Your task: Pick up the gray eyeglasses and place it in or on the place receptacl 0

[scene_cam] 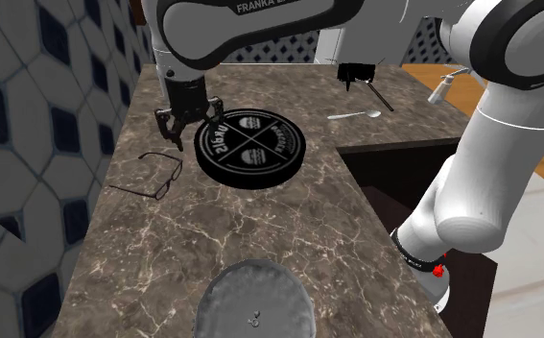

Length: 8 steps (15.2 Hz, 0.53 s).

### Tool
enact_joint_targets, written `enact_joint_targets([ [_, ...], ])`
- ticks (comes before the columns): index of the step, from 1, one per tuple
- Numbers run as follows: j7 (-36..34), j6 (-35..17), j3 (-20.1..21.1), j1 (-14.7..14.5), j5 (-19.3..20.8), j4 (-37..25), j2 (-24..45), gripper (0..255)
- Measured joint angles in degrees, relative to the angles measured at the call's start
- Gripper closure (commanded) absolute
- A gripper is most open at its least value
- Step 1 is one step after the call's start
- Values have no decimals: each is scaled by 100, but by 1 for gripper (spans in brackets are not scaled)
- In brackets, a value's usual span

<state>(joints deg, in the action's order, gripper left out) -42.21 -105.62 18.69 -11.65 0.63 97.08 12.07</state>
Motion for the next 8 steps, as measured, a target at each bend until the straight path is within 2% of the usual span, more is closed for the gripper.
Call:
enact_joint_targets([
  [4,-495,-601,76,-175,-69,-29,238,0],
  [8,-587,-940,89,-213,-59,128,264,0],
])
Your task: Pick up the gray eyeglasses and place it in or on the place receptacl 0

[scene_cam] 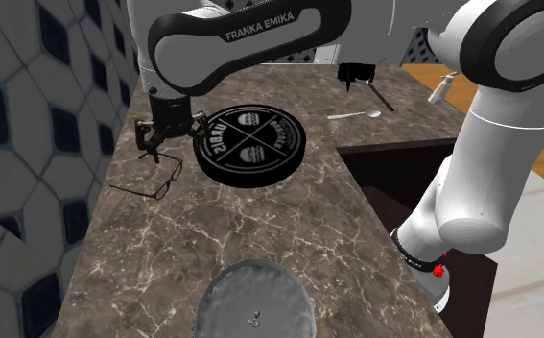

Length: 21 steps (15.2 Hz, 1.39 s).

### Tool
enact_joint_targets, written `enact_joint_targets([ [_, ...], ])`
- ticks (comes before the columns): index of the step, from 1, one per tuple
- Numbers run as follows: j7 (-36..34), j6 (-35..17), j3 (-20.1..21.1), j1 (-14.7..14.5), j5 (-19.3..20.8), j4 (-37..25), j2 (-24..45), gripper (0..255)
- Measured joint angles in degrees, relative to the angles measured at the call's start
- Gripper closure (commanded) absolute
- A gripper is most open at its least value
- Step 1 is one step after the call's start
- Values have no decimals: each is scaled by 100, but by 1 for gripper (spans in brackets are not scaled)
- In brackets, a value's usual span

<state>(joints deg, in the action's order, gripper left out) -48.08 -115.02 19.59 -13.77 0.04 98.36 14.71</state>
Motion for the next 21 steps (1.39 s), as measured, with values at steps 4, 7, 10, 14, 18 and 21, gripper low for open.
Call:
enact_joint_targets([
  [4,1,-245,17,-26,25,13,42,0],
  [7,-8,-305,18,-19,20,58,20,0],
  [10,2,-256,1,-6,31,77,99,0],
  [14,-13,-261,-6,-6,32,200,144,255],
  [18,-14,-270,-4,-8,32,204,145,255],
  [21,-20,-261,-3,-14,38,184,160,255],
])
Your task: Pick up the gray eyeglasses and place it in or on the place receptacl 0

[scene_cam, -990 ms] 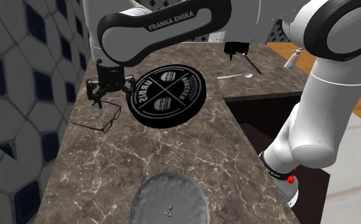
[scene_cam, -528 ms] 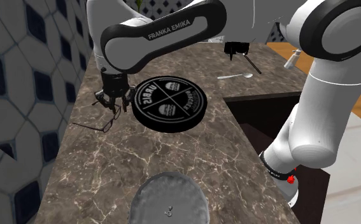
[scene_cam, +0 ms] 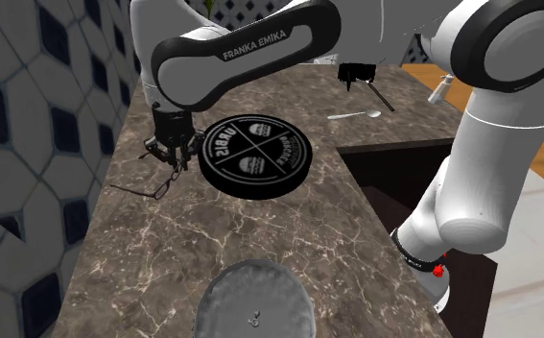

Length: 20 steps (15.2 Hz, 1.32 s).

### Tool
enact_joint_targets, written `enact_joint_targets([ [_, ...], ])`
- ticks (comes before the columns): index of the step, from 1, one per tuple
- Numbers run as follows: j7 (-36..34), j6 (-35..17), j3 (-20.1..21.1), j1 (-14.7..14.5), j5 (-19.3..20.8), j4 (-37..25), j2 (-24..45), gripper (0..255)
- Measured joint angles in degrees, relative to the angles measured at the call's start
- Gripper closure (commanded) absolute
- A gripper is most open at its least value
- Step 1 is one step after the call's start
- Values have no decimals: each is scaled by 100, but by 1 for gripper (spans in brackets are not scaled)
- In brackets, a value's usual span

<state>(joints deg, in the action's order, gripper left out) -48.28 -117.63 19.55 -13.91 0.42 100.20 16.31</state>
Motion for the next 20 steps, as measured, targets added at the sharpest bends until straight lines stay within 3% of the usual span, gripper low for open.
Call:
enact_joint_targets([
  [20,-39,1391,38,-7,-67,-1181,-211,255],
])
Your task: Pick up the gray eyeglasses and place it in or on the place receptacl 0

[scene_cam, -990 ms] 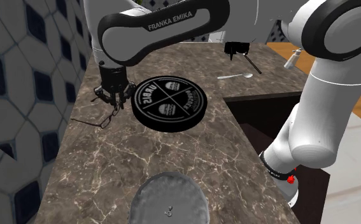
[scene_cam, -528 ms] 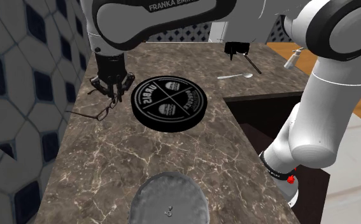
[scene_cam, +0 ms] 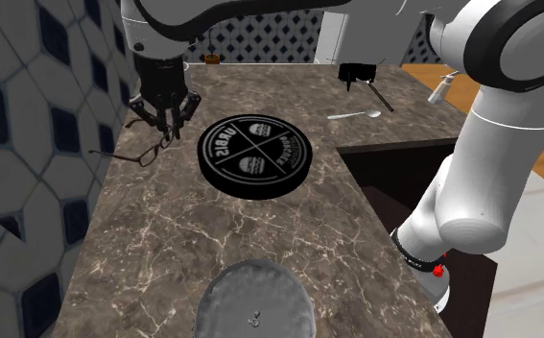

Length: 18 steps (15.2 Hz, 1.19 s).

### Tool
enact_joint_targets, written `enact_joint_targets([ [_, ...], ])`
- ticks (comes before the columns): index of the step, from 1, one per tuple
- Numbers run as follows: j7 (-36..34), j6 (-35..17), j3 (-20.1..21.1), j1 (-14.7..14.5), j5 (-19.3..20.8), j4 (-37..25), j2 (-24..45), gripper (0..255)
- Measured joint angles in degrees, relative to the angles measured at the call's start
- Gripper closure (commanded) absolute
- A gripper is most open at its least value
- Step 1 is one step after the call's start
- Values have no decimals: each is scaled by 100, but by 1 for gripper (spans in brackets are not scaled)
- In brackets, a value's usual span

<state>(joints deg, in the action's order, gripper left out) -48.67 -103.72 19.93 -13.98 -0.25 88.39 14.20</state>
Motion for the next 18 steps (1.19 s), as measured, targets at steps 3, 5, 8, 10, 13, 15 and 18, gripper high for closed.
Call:
enact_joint_targets([
  [3,-5,208,0,-4,5,-220,12,255],
  [5,-53,170,38,-11,-73,55,-239,255],
  [8,-133,5,116,-32,-263,747,-809,255],
  [10,-202,-116,174,-70,-409,1245,-1219,255],
  [13,-319,-238,267,-161,-638,1912,-1815,255],
  [15,-368,-296,310,-224,-790,2308,-2187,255],
  [18,-509,-335,406,-360,-1003,2788,-2685,255],
])
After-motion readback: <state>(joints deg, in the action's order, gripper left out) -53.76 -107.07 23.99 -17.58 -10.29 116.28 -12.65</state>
